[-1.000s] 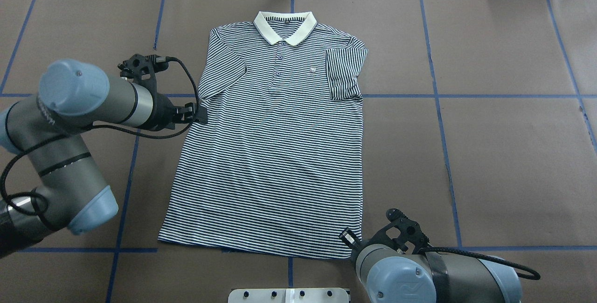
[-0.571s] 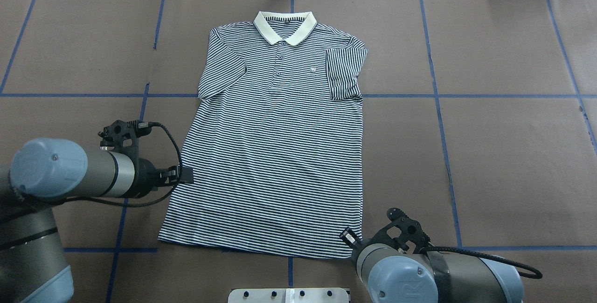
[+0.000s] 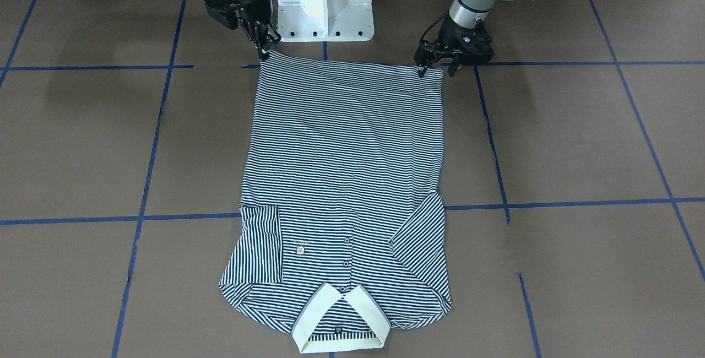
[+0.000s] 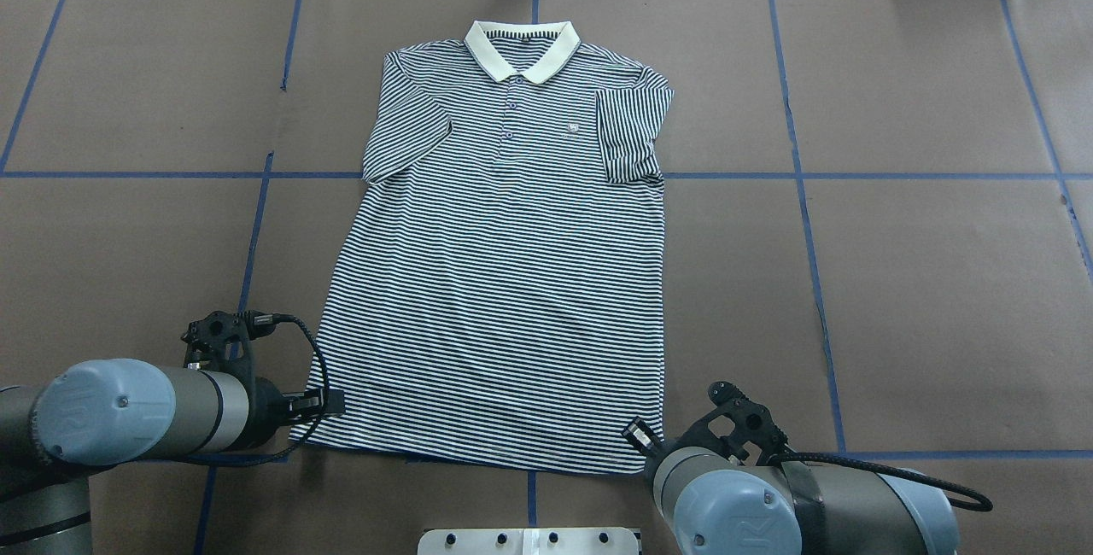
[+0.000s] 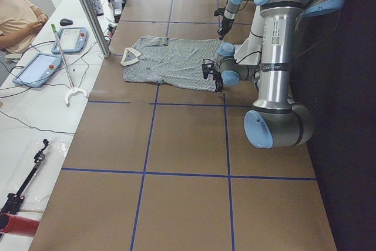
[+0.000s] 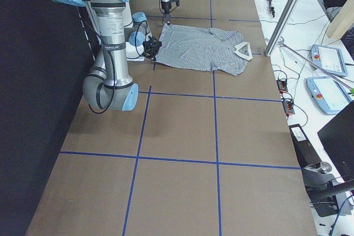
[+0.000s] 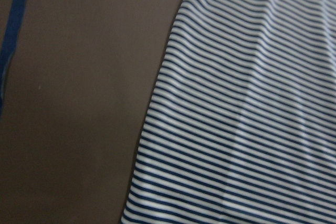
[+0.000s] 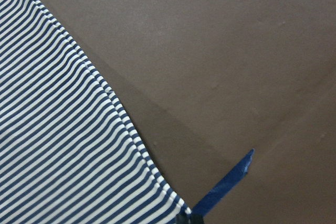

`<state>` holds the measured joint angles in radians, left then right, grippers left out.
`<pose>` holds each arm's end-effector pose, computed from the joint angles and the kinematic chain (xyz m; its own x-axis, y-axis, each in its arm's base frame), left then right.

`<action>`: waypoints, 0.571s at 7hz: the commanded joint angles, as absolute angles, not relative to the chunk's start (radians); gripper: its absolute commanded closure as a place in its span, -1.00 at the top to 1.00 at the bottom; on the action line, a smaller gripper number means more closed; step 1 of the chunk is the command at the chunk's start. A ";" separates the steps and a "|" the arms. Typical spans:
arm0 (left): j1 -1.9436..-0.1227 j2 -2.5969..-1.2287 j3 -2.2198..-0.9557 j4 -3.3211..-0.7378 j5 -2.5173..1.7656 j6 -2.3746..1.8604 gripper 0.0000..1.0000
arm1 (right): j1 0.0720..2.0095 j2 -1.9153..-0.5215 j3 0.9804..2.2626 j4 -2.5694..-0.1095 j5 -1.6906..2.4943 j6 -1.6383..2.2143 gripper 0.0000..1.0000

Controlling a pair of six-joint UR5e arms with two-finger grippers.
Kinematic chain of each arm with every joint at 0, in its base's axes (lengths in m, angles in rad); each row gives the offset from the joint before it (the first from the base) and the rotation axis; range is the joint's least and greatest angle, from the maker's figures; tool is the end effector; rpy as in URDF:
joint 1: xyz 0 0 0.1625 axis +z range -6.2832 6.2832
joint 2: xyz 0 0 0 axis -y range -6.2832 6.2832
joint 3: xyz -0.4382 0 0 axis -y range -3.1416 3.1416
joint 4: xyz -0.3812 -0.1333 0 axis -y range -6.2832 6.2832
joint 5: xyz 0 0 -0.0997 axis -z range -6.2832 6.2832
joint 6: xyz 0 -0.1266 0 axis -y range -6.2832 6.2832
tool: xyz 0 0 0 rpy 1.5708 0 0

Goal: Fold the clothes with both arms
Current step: 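Close both grippers on the two hem corners nearest the robot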

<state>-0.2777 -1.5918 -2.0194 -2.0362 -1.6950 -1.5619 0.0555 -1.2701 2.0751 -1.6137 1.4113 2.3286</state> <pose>0.4577 -0.2528 0.4225 0.5726 -0.1541 -0.8052 0.1711 0.9830 -0.0664 -0.5431 -0.1838 0.3278 0.4117 0.7025 0.5805 -0.6157 0.6840 -0.3911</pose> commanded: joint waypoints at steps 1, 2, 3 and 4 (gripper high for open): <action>-0.272 -1.589 -2.002 -2.036 -1.695 -1.563 0.64 | 0.055 -1.269 2.075 -1.614 1.411 2.329 -1.00; -0.272 -1.588 -1.999 -2.036 -1.697 -1.563 0.57 | 0.055 -1.267 2.075 -1.614 1.413 2.329 -1.00; -0.267 -1.569 -2.002 -2.036 -1.697 -1.563 0.50 | 0.055 -1.267 2.075 -1.614 1.411 2.329 -1.00; -0.267 -1.568 -2.005 -2.036 -1.700 -1.563 0.35 | 0.055 -1.267 2.075 -1.614 1.411 2.329 -1.00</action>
